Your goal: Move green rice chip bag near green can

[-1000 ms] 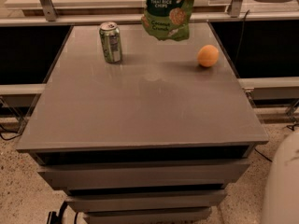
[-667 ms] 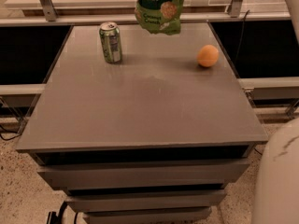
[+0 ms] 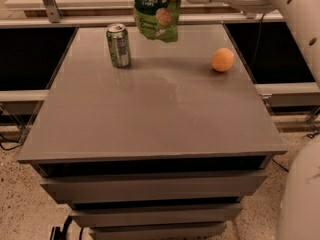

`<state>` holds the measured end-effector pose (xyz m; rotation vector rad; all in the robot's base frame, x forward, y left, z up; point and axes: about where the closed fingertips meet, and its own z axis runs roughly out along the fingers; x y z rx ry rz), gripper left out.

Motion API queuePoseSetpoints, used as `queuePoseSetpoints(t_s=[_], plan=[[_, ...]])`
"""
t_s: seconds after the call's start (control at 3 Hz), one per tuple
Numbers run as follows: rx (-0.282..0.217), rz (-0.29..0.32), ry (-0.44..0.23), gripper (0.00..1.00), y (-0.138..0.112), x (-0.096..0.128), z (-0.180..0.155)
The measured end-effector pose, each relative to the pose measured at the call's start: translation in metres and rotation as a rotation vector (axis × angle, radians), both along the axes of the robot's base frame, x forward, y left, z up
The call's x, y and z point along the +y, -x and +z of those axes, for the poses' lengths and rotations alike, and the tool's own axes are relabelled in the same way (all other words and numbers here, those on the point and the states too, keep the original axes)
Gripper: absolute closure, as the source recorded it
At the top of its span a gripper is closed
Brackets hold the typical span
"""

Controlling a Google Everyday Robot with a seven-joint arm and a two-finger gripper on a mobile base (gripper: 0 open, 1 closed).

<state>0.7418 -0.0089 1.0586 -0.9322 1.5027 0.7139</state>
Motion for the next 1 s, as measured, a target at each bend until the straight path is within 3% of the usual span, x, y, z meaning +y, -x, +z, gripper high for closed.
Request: queuePoseSetpoints(t_s=[0.33,1.0], plan=[[0.000,0.000,0.000,1.00,0.000,0.000,0.000],[-0.071,-0.108,-0.064,1.00,-0.008,-0.001,-0.014]])
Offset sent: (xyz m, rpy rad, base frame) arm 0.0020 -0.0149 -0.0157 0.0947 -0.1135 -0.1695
